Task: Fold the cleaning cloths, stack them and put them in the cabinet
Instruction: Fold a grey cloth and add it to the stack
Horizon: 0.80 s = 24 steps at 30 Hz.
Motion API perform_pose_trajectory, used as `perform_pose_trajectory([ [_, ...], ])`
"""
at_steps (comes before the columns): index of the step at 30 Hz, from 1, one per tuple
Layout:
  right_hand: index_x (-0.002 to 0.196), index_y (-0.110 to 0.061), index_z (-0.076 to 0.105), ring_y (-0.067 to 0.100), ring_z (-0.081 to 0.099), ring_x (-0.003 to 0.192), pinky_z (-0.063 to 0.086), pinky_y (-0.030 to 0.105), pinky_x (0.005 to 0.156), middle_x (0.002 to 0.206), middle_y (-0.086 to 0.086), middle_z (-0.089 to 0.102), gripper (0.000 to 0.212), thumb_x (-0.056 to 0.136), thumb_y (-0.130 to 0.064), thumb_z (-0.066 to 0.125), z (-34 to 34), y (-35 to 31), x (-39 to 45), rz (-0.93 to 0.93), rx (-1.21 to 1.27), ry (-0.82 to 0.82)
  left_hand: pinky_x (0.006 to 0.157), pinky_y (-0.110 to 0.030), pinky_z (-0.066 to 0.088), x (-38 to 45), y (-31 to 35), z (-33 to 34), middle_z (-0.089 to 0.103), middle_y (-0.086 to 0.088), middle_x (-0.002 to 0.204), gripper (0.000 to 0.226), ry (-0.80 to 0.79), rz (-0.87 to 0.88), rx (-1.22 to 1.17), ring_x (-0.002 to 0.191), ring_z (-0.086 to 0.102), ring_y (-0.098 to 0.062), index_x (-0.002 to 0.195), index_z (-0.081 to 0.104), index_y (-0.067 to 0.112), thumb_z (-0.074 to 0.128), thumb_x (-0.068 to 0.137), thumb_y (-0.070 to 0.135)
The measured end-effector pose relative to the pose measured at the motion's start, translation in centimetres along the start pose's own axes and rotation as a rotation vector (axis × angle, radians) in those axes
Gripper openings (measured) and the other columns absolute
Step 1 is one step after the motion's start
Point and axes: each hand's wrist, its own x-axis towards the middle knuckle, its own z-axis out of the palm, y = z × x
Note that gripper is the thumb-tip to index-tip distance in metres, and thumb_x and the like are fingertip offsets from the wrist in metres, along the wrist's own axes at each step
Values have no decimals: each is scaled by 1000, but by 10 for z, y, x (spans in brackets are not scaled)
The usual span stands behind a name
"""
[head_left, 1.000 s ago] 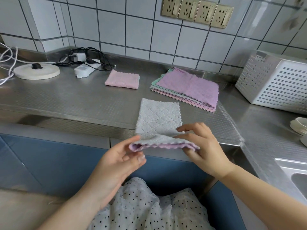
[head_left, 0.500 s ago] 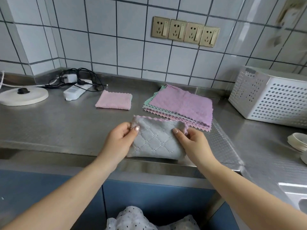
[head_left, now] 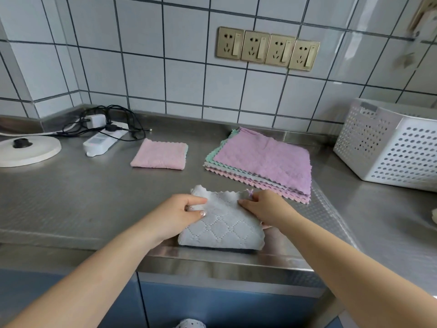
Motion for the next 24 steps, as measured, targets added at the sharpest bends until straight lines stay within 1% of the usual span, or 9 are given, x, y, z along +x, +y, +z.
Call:
perform_pose_trajectory([
  [5, 72, -11, 52, 18, 54, 50, 44, 21, 45, 59, 3, 52, 39, 96, -42, 47, -1, -6, 17, -32, -173, -14, 99, -13, 23, 10, 2, -6, 36, 2, 149, 55, 2, -26, 148, 135, 35, -10, 142, 39, 18, 59, 91, 23],
  [8, 79, -9, 54, 19, 54, 50, 46, 24, 47, 61, 5, 53, 39, 96, -43, 46, 1, -6, 23, -15, -160, -23, 97, -13, 24, 16, 4, -6, 36, 1, 149, 56, -8, -35, 246, 135, 36, -12, 143, 37, 18, 58, 91, 26],
  [11, 72, -11, 52, 17, 51, 49, 46, 24, 48, 57, 3, 50, 38, 94, -43, 50, 2, -4, 25, -12, -141, 6, 103, -18, 24, 23, 2, -4, 34, -3, 149, 57, -6, -41, 355, 136, 33, -14, 143, 36, 17, 58, 91, 29],
  [14, 69, -11, 53, 16, 51, 48, 43, 21, 45, 57, 3, 54, 38, 93, -42, 53, 1, 0, 26, -15, -166, 58, 100, -19, 25, 25, 2, -1, 31, -1, 147, 59, -10, -35, 427, 133, 35, -14, 144, 34, 19, 56, 91, 32],
  [16, 94, -11, 61, 18, 59, 61, 49, 26, 55, 76, 6, 66, 33, 91, -43, 53, -4, -1, 21, -6, -209, 118, 105, -22, 25, 22, 3, -1, 21, 2, 151, 63, 22, -17, 489, 135, 31, -16, 147, 28, 25, 55, 91, 35],
  [18, 127, -16, 47, 24, 63, 87, 51, 33, 71, 106, 7, 64, 48, 91, -47, 51, -9, -5, 10, -42, -308, 213, 111, -33, 23, 16, 6, -2, 5, 4, 157, 66, 137, 27, 604, 141, 20, -23, 148, 19, 30, 53, 91, 36],
  [19, 136, -18, 39, 26, 60, 101, 51, 36, 78, 120, 8, 57, 54, 92, -48, 50, -9, -10, 5, -102, -359, 266, 113, -36, 22, 15, 9, -2, 1, 5, 158, 64, 202, 73, 674, 143, 15, -24, 148, 19, 30, 49, 93, 35],
  [21, 141, -17, 35, 29, 51, 118, 47, 41, 92, 136, 9, 45, 53, 95, -44, 44, 0, -27, -10, -252, -396, 319, 115, -34, 17, 14, 15, 3, 6, 3, 159, 54, 228, 189, 762, 145, 10, -18, 147, 25, 23, 42, 96, 29],
  [24, 136, -16, 43, 30, 40, 130, 35, 43, 106, 144, 9, 39, 42, 95, -26, 37, 33, -45, -17, -394, -393, 216, 118, -31, 5, 16, 21, 20, 14, 1, 158, 51, 62, 216, 783, 146, 7, -16, 147, 25, 21, 36, 97, 23],
])
